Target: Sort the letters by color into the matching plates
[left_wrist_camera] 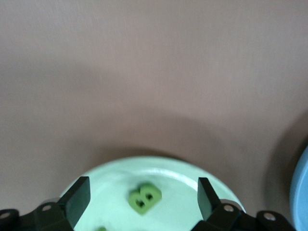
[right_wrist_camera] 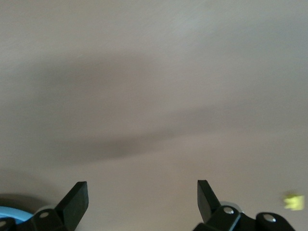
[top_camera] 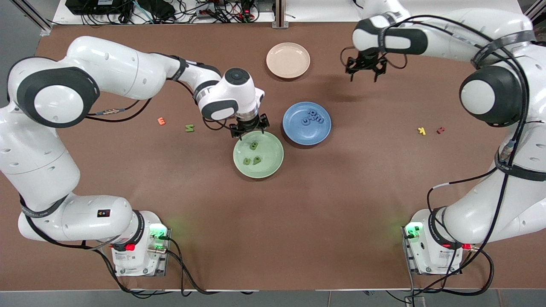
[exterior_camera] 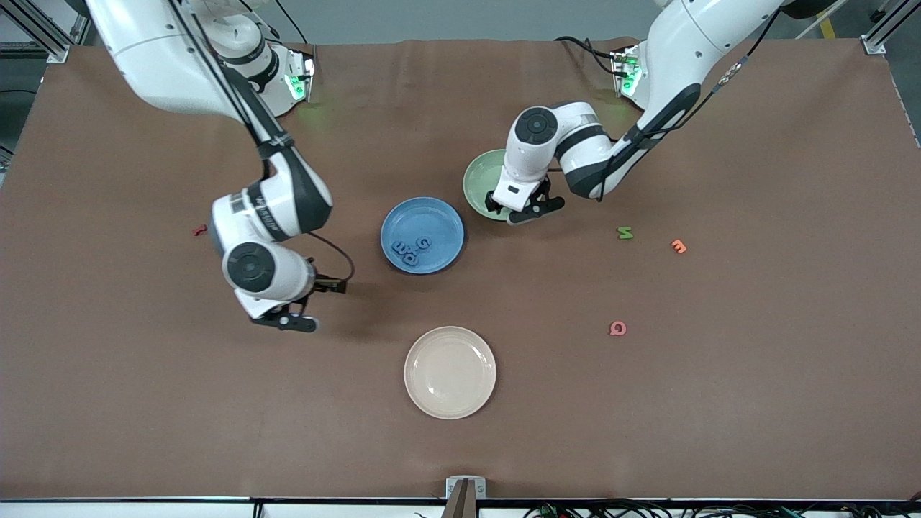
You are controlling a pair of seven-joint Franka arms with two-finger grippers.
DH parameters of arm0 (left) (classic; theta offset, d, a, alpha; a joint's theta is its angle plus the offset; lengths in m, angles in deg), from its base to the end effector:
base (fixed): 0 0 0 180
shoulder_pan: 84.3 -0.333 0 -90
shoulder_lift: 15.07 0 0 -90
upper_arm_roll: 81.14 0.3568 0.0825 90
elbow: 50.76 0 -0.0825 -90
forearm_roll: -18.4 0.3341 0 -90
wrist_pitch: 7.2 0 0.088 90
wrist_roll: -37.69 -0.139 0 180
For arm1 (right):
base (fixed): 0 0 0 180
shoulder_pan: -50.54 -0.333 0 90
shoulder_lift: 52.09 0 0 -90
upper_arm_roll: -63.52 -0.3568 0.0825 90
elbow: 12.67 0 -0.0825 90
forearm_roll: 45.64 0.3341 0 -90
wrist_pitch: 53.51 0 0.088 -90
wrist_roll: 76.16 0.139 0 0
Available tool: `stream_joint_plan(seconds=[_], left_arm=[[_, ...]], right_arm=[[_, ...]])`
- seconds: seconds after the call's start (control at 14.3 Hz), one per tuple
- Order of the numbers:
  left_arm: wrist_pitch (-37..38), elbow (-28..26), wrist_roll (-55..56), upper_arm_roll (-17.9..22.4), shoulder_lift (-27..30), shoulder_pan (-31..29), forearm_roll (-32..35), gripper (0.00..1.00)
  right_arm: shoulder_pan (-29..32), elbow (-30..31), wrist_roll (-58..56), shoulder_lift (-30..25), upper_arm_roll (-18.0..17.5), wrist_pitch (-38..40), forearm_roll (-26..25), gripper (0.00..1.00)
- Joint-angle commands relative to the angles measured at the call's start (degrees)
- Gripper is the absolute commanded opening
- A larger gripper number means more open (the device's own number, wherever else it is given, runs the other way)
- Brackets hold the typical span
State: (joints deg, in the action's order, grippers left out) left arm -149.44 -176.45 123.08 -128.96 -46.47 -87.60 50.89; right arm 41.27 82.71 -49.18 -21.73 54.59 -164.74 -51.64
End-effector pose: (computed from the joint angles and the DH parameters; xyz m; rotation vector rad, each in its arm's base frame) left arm 0.3930 -0.3632 0.2500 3.0749 0.4945 -0.0911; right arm 0.5972 0.1730 0.3173 3.0130 -0.1727 -0.3371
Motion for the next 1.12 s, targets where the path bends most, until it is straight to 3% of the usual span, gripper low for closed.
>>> stream_joint_plan(seconds=[0.0, 0.28, 0.49, 0.7, 1.05], left_arm=[[0.9, -1.7, -4.5, -2.7, 3.4, -6.2, 0.1, 0.99], [1.1, -3.1, -12.1, -9.0, 4.2, -18.2, 0.1, 0.99], [4.2, -3.2, -18.7, -9.1, 5.3, -22.0, 0.3, 0.99], [4.7, -3.8, -26.0, -9.1, 6.0, -26.7, 0.5, 0.98], [4.6, -4.0, -32.2, -9.0, 6.3, -32.4, 3.5, 0.98]], right_arm=[[5.9, 0.7, -8.5, -5.9, -1.0, 4.9, -1.5, 1.0], [10.8, 0.8, -10.7, -13.4, -1.1, 12.1, -1.5, 1.0], [12.7, -1.3, -13.2, -17.2, -1.1, 18.0, -1.4, 1.0], [15.6, -9.7, -17.8, -16.8, -1.1, 26.4, -0.7, 1.0], [19.5, -13.7, -24.7, -16.7, -1.2, 30.9, 0.5, 1.0]])
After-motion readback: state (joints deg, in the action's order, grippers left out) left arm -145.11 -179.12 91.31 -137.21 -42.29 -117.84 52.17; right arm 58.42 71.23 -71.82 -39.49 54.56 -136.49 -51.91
